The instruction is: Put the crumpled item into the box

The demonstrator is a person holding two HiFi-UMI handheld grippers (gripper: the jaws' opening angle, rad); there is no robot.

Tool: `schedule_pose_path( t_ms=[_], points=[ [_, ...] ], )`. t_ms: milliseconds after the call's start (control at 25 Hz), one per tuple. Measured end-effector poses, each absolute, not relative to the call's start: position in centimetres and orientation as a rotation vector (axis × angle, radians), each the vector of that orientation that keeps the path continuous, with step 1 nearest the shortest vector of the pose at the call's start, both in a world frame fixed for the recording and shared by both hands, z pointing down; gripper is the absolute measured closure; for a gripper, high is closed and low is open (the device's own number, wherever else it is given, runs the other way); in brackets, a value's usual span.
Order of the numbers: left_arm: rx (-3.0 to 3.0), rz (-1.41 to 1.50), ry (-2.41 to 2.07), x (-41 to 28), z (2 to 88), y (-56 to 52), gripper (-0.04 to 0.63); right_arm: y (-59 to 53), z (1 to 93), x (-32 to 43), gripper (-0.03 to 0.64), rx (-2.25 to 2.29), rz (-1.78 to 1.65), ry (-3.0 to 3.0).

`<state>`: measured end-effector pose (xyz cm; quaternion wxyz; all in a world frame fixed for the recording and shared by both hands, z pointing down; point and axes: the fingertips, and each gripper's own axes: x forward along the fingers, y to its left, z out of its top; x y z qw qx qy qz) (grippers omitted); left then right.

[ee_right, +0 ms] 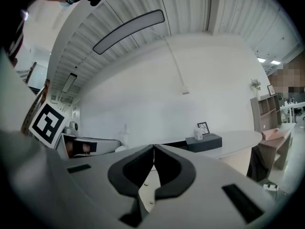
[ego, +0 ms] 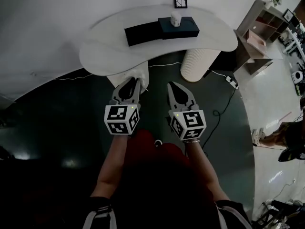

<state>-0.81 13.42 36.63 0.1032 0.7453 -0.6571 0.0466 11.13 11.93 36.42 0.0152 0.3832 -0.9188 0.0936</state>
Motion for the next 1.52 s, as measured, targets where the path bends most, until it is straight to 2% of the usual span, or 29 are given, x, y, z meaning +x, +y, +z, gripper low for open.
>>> schedule_pose_path(
  t_ms=[360,1080,1520],
  points=[
    [2.176,0.108,-1.870,-2.9,38.8,9.0,0.531,7.8,38.1,9.2,0.601,1.237,0.366,-2.826],
    [2.262,0.164,-1.744,-11.4,39.1,-7.4,0.531,-7.9,38.5,1.0,0.601,1.386,0.382,-2.735],
    [2.329,0.210,-1.634,-12.2,39.6,-13.0,0.531,-12.3,39.0,0.1,0.601,1.512,0.382,-2.651]
  ],
)
